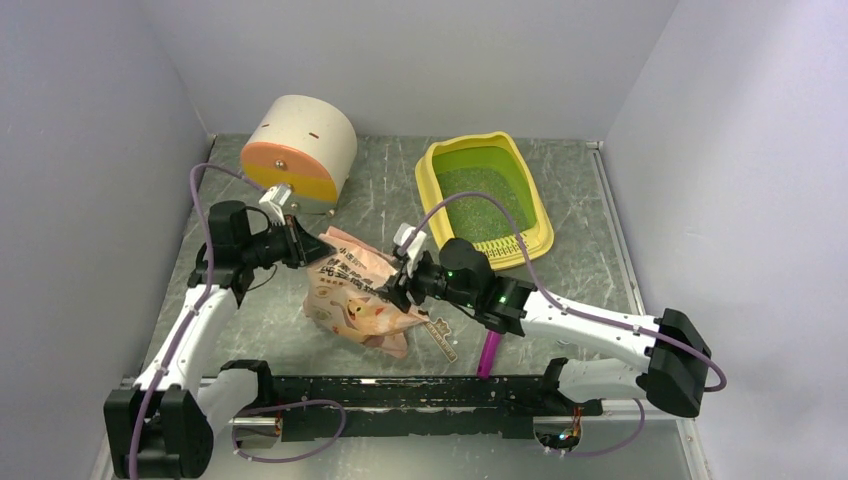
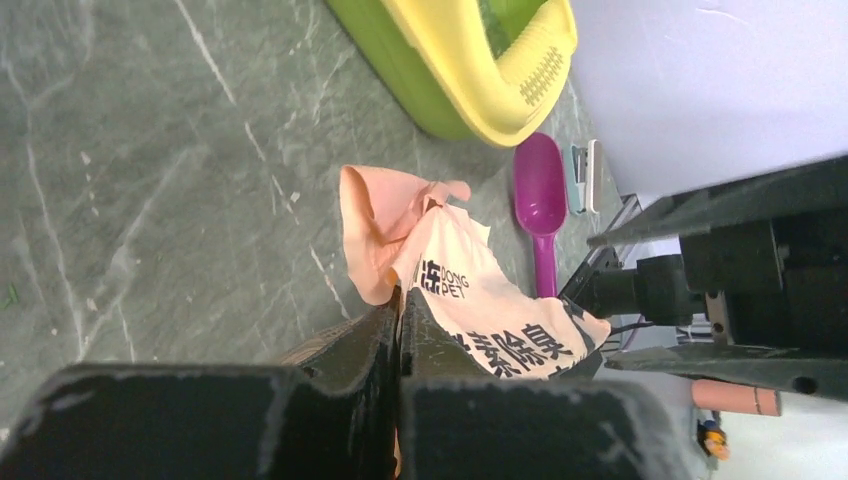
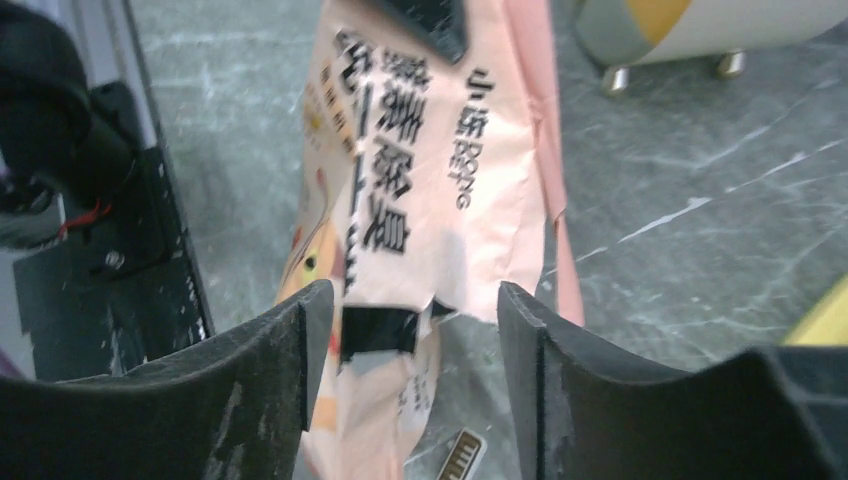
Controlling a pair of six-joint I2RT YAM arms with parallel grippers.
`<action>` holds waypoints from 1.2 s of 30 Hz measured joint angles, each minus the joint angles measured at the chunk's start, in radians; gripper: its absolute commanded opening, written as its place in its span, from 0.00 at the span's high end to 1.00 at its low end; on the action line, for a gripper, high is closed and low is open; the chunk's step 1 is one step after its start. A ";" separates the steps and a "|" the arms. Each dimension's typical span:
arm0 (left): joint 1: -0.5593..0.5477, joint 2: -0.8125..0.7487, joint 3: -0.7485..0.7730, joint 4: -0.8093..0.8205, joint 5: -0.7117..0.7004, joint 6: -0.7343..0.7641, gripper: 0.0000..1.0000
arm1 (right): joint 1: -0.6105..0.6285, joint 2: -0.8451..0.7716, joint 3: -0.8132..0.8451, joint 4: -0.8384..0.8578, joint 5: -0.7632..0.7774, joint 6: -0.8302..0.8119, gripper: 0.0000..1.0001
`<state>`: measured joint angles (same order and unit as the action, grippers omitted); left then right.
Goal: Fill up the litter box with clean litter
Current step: Open the cat litter bag at the center of the board.
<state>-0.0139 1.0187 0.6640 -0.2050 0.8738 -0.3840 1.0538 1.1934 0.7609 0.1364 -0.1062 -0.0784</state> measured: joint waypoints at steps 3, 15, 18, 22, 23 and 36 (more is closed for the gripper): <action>-0.003 -0.073 -0.027 0.062 -0.006 -0.017 0.95 | 0.000 -0.006 0.040 -0.007 0.060 0.035 0.19; -0.004 -0.237 -0.137 0.313 -0.005 -0.040 0.95 | -0.269 0.005 0.299 -0.095 -0.026 0.243 0.11; -0.004 -0.242 -0.144 0.323 -0.005 -0.033 0.95 | -0.357 0.031 0.327 -0.126 -0.134 0.290 0.10; -0.004 -0.290 -0.144 0.312 -0.009 0.014 0.95 | -0.409 0.082 0.347 -0.168 -0.267 0.318 0.05; -0.004 -0.302 -0.144 0.309 -0.007 0.030 0.95 | -0.429 0.098 0.351 -0.173 -0.314 0.328 0.02; -0.004 -0.341 -0.152 0.259 -0.005 0.156 0.95 | -0.559 0.175 0.379 -0.231 -0.587 0.362 0.00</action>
<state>-0.0177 0.6773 0.5117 0.0540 0.8692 -0.2276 0.4946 1.3685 1.1400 -0.0948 -0.6933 0.2840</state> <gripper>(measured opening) 0.054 0.997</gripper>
